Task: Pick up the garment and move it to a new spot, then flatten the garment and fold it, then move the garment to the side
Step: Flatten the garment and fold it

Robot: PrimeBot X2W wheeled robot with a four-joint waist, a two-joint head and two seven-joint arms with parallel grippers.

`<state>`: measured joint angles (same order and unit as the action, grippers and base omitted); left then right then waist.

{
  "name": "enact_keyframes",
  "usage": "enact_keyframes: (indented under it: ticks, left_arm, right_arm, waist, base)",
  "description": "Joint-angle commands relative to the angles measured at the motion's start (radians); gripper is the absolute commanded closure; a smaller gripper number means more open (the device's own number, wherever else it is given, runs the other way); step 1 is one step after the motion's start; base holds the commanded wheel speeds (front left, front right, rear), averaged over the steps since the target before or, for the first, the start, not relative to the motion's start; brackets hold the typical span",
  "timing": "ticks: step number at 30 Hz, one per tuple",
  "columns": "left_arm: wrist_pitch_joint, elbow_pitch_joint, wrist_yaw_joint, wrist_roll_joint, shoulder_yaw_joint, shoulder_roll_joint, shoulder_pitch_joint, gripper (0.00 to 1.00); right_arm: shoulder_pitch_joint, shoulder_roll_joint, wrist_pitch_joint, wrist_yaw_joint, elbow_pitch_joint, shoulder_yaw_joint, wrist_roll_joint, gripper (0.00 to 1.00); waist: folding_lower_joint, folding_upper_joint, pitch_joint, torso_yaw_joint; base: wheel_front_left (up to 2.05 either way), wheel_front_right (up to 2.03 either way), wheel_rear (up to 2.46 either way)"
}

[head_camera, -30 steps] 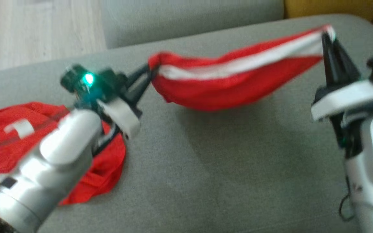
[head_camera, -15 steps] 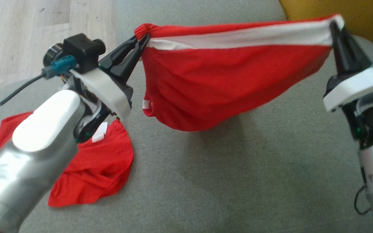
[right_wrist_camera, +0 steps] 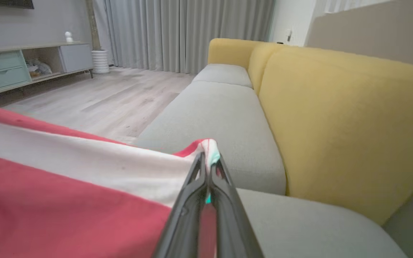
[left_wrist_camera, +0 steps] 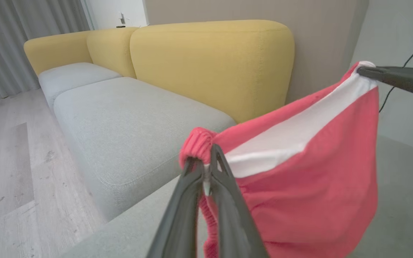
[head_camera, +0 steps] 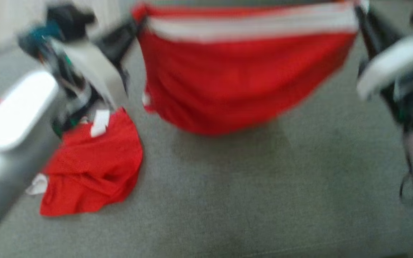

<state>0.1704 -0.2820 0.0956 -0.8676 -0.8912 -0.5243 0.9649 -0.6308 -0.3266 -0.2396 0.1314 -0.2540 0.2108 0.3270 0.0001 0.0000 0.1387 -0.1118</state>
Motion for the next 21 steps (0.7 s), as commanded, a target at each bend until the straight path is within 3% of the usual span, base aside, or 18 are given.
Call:
enact_keyframes:
  ticks: [1, 5, 12, 16, 21]
  left_arm:
    - [0.012, -0.017, -0.002, 0.008, 0.073, -0.037, 0.132, 1.00]
    - [0.000, -0.139, 0.004, 0.043, 0.103, 0.003, 0.310, 1.00]
    - [-0.189, -0.350, 0.009, 0.109, 0.135, 0.120, 0.516, 1.00]
    - [-0.288, -0.414, 0.024, 0.114, 0.108, 0.166, 0.495, 1.00]
    - [-0.340, -0.436, 0.034, 0.100, 0.018, 0.190, 0.355, 1.00]
  right_arm:
    - [-0.128, -0.008, 0.005, -0.001, -0.007, 0.025, 0.003, 1.00]
    - [-0.373, 0.020, 0.053, -0.001, -0.171, 0.061, 0.001, 1.00]
    - [-0.677, 0.083, 0.309, -0.001, -0.447, 0.026, -0.122, 1.00]
    - [-0.669, 0.109, 0.392, -0.001, -0.568, 0.042, -0.182, 1.00]
    - [-0.556, 0.090, 0.421, -0.001, -0.681, 0.114, -0.169, 1.00]
  waist:
    - [-0.0001, 0.0000, 0.125, -0.006]
    - [-0.0001, 0.0000, 0.217, -0.010]
    - [-0.0001, 0.0000, 0.244, -0.001]
    - [-0.0001, 0.0000, 0.218, 0.004]
    - [-0.0001, 0.0000, 0.179, 0.015]
  base:
    - [0.00, 0.00, 0.00]
    - [0.00, 0.00, 0.00]
    - [0.00, 0.00, 0.00]
    - [0.00, 0.00, 0.00]
    - [0.00, 0.00, 0.00]
